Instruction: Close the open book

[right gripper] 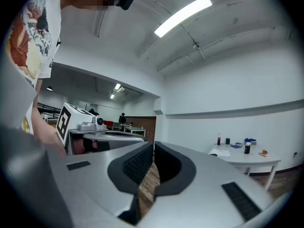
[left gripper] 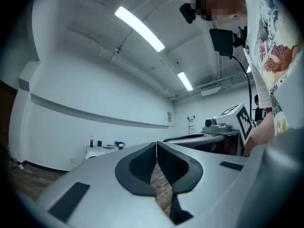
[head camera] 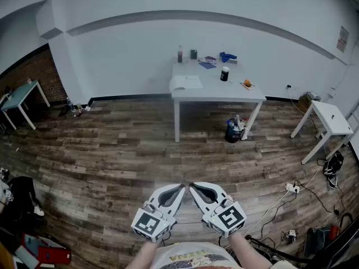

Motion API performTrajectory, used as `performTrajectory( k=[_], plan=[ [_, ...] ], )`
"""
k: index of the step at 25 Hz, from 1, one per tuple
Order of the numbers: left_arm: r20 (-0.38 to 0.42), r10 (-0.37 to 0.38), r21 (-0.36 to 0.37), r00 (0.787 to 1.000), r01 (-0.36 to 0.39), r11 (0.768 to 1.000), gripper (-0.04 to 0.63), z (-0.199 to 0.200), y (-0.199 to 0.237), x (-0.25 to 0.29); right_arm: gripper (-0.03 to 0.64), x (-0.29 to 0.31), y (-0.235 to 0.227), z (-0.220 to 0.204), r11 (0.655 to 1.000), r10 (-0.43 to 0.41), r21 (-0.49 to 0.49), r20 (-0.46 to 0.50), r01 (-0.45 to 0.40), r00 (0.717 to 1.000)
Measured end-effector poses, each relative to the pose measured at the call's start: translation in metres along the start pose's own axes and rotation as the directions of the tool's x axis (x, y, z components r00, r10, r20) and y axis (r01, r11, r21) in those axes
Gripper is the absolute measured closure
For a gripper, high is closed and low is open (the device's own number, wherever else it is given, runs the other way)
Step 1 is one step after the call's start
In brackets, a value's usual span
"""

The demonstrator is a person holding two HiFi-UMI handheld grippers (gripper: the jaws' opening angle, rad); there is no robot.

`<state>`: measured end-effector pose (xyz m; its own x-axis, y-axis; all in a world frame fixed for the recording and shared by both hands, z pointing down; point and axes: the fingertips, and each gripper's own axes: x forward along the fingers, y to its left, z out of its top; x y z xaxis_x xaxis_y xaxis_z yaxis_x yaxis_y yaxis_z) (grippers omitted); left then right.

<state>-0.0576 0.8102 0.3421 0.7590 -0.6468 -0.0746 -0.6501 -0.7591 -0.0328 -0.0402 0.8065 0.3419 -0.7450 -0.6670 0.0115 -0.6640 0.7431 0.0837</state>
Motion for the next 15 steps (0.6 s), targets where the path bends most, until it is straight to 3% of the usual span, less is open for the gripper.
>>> performTrajectory(
  k=[15],
  plan=[
    [0.001,-0.021,-0.012,1.000,0.021,1.000,0.581,0.003,-0.006,-0.022,0.596,-0.001,0.020,0.000,0.999,-0.022,0.047,-0.010,0.022,1.000]
  ],
)
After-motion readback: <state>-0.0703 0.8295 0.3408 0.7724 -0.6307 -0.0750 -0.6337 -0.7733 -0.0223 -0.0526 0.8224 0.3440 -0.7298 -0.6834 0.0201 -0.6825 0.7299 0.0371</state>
